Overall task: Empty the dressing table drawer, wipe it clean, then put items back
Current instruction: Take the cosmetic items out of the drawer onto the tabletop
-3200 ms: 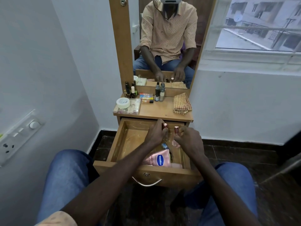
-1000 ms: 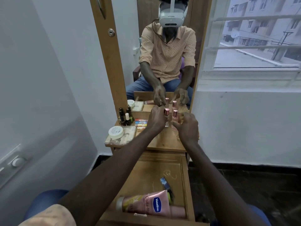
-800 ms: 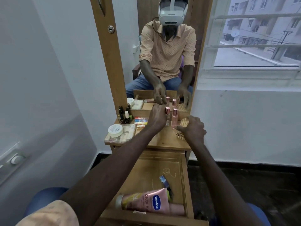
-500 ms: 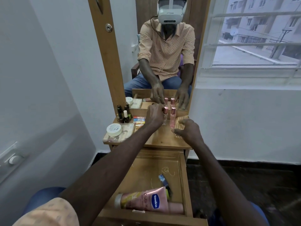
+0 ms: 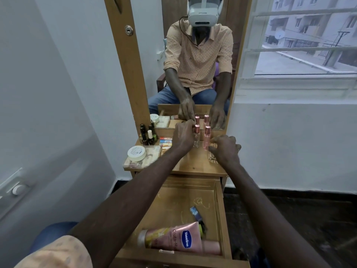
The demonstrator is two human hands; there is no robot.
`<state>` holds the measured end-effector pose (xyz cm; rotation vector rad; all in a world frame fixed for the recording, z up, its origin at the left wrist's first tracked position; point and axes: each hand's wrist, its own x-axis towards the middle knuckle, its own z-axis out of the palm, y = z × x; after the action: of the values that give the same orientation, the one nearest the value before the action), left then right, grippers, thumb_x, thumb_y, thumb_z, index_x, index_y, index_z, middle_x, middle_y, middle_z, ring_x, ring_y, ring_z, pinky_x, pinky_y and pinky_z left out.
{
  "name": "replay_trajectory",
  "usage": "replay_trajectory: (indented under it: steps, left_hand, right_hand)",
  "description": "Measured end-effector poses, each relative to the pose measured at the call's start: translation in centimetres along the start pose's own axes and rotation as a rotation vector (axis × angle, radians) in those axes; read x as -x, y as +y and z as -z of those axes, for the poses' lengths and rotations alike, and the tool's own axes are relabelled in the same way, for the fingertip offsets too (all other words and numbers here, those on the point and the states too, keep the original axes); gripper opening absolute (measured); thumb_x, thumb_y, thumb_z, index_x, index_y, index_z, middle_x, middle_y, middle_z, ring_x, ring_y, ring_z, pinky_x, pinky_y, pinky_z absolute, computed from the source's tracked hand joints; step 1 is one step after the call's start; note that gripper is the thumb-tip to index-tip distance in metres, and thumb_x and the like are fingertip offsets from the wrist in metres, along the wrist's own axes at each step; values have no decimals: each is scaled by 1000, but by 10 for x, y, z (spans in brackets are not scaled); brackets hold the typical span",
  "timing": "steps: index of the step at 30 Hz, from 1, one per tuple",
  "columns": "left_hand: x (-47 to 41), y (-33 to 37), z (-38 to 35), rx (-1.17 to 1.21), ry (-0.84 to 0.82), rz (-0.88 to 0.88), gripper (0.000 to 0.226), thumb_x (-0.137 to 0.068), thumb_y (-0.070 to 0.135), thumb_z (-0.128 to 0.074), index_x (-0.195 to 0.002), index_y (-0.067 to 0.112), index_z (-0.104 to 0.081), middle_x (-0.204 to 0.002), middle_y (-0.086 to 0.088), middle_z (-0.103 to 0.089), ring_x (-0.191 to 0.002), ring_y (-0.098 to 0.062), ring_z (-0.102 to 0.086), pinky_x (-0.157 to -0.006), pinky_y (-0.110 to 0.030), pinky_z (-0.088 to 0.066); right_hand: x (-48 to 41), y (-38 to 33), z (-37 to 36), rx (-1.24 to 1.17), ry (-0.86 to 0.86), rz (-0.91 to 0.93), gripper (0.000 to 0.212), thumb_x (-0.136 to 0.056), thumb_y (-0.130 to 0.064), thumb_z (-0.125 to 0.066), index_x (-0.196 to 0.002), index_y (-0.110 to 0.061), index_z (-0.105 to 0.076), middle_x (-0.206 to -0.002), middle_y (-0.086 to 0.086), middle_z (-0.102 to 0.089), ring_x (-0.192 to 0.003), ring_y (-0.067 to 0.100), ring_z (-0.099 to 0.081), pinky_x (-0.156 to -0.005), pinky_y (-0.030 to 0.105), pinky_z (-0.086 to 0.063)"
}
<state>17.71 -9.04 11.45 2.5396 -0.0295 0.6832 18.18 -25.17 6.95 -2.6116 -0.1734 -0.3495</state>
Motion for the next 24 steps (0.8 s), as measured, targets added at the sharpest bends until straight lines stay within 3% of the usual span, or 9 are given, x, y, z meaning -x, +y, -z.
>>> replay_trajectory:
  steps: [2, 6, 11, 24]
  left_hand:
    - [1, 0, 0, 9, 13, -23, 10, -93, 9, -72, -102, 12, -72, -91, -2, -72, -74, -8, -61, -61, -18, -49]
    - [2, -3, -2, 36, 16, -37, 14, -92, 9, -73, -106, 12, -70, -94, -3, -72, -81, -13, -67, -70, -28, -58]
    - [1, -5, -4, 34, 33, -65, 14, -93, 12, -73, -107, 13, -70, -97, -4, -73, -83, -13, -68, -71, -29, -60]
    - [5, -4, 1, 41, 34, -71, 15, -93, 7, -71, -107, 10, -67, -100, -8, -70, -83, -12, -61, -70, -26, -54]
  right_hand:
    - [-2, -1, -3, -12, 31, -1, 31, -91, -33, -79, -118, -19, -77, -130, 5, -69, -125, 29, -50, -96, 48, -36]
    - [-8, -3, -6, 4, 52, 3, 29, -90, -34, -80, -115, -21, -79, -125, 3, -70, -123, 29, -50, -94, 48, -35]
    - [-13, -4, -10, 8, 69, 6, 24, -89, -37, -80, -108, -23, -80, -117, 2, -72, -119, 27, -51, -94, 48, -35]
    - [-5, -6, 9, -34, 161, 52, 22, -87, -40, -81, -103, -25, -79, -127, 5, -68, -121, 29, -53, -97, 48, -37]
